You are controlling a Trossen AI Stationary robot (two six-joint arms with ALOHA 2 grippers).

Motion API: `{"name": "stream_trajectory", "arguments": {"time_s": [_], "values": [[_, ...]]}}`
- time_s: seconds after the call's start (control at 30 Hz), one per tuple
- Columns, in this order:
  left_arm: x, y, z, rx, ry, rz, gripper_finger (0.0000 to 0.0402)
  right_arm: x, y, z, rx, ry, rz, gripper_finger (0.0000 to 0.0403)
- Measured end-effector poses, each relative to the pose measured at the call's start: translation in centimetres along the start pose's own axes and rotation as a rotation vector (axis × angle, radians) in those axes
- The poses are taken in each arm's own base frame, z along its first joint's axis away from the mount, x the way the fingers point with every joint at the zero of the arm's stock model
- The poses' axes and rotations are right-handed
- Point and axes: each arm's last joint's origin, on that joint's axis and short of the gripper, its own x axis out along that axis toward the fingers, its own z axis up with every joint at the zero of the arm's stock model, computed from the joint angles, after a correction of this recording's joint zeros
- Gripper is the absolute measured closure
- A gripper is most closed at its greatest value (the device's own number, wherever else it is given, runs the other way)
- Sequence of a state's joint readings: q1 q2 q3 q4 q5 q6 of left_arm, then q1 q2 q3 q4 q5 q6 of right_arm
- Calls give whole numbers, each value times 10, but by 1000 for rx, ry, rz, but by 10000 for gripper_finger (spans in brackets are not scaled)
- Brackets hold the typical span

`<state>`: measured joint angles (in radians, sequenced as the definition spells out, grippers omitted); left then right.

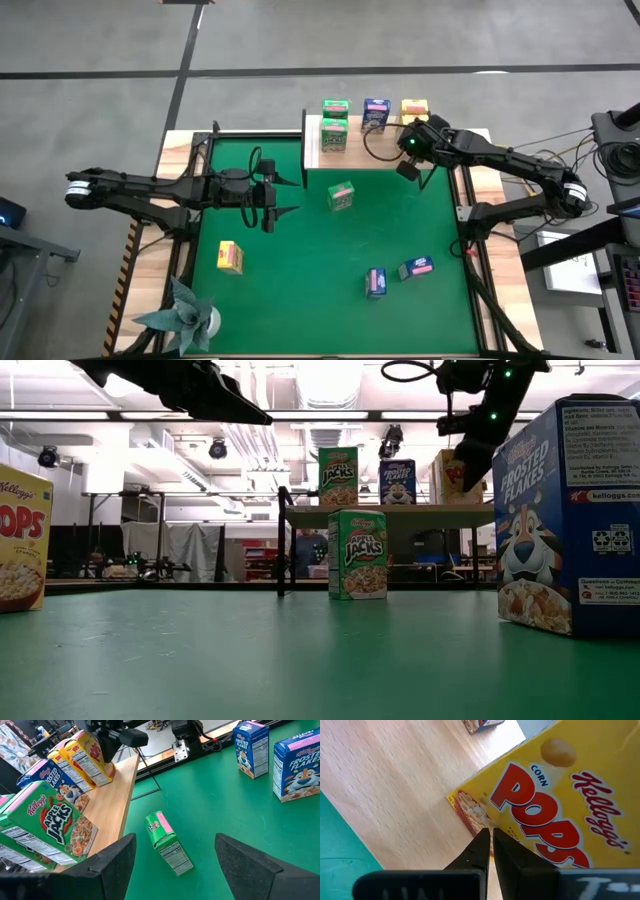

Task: Stack cereal on shelf
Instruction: Put the top yellow cereal box on the shelf aligned with the other yellow cereal box, then put the yellow cereal box on the shelf aligned with the other yellow cereal box

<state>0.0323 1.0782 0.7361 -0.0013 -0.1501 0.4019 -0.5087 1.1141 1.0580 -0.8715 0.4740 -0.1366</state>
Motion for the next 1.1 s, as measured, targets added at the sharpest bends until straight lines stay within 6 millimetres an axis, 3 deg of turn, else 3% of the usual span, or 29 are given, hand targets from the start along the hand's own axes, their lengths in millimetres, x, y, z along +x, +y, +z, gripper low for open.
{"name": "stream_trajectory", "arguments": {"time_s": [0.43, 0.63, 0.9, 1.1], "values": [[0, 0, 0, 0, 0, 0, 148, 0, 0, 1, -7, -13, -1, 390], [0, 0, 0, -13, 1, -1, 148, -15, 0, 5, 7, -66, 23, 390], [0, -2, -4, -129, 45, -16, 148, -37, 18, 13, 40, -398, 213, 390], [-3, -8, -15, -421, 197, -42, 148, -37, 49, 16, -33, -758, 298, 390]]}}
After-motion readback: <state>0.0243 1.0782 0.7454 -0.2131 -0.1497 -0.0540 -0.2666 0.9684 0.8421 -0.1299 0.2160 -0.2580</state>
